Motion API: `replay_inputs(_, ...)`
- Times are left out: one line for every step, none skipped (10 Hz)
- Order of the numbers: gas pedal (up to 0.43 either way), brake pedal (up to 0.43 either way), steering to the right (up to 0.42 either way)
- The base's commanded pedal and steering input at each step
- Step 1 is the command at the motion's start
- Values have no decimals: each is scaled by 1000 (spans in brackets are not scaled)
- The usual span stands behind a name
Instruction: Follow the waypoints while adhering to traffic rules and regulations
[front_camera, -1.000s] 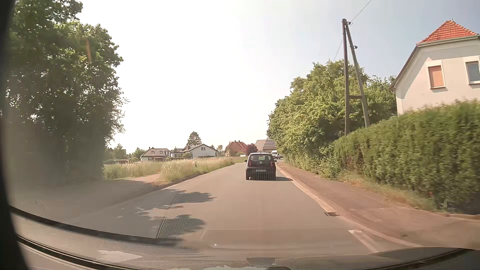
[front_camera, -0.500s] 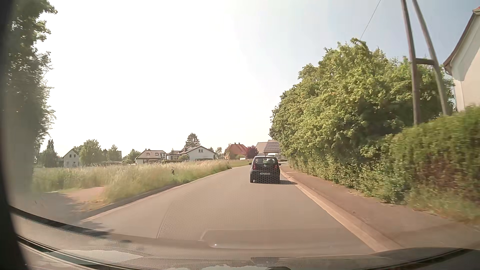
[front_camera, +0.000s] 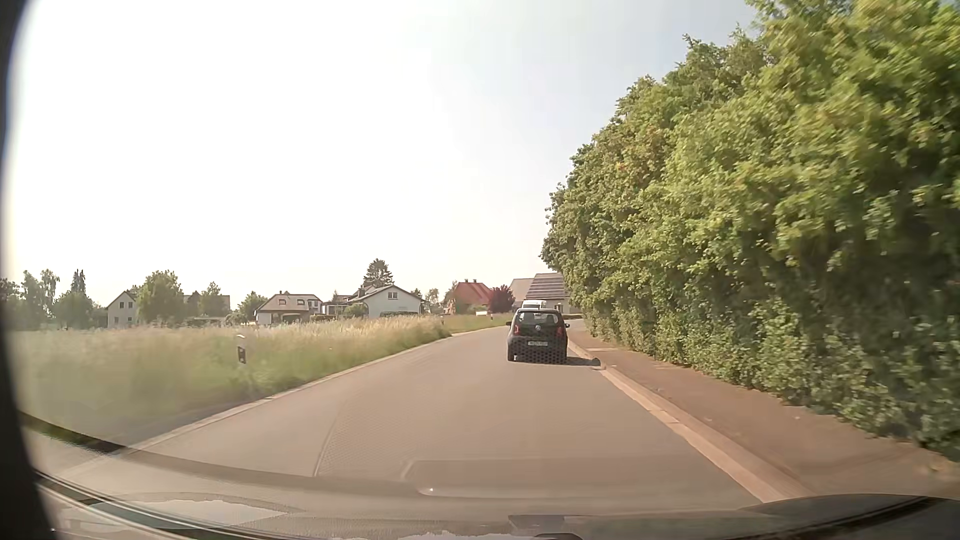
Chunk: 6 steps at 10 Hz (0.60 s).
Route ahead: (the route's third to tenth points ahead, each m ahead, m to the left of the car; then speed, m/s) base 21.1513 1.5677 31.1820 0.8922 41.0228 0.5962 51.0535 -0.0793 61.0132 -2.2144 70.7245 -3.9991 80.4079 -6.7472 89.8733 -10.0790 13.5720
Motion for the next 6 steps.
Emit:
replay_inputs(157,0,16)
replay_inputs(157,0,15)
replay_inputs(150,0,15)
replay_inputs(150,0,15)
replay_inputs(138,0,13)
replay_inputs(138,0,11)
